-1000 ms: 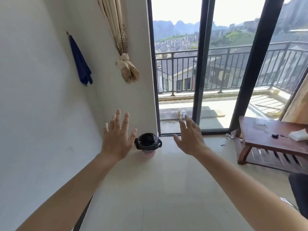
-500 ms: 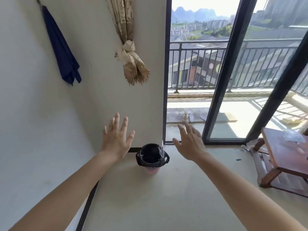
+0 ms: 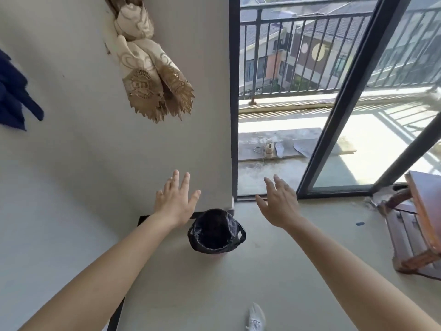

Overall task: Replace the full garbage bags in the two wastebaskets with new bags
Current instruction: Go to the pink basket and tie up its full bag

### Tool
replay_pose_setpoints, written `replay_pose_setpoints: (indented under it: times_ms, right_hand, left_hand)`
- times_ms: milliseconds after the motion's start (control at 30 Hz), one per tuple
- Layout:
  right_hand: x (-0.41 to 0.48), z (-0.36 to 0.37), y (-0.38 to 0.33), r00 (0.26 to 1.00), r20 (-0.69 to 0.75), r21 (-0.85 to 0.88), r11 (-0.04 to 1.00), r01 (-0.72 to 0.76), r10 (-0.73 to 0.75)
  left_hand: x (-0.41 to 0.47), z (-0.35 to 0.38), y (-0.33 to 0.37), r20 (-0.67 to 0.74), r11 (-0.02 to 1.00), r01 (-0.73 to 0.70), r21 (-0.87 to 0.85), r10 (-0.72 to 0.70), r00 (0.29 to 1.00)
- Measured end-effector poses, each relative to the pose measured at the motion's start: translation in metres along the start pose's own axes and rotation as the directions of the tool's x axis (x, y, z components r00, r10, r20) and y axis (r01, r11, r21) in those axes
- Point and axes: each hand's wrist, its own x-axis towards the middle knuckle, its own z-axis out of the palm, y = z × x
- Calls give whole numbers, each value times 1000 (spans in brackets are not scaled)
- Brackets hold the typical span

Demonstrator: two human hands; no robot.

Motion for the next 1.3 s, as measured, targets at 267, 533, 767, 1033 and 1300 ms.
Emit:
replay_pose_setpoints:
  times_ms: [267,533,767,1033,1300]
  right_hand:
    - [116,57,-8,980,188,9,997,-73,70]
    - [169,230,18,928,248,33,955,-296,279]
    - [198,491,65,846,346,90,883,-461,406]
    - [242,696,103,749,365,471,584,-661,553]
    - [318,744,116,872,280,772,446,-453,402]
  left_hand:
    - [127,27,-19,88,998,18,-52,-13,996]
    - [221,226,-84,219,970,133,-205,-87,972]
    - [253,493,-143,279,889,327,-321,-241,929]
    - [310,690,-205,198,609,484,-628,-476,857]
    - [360,740,-204,10,451,355,-819,-608,794]
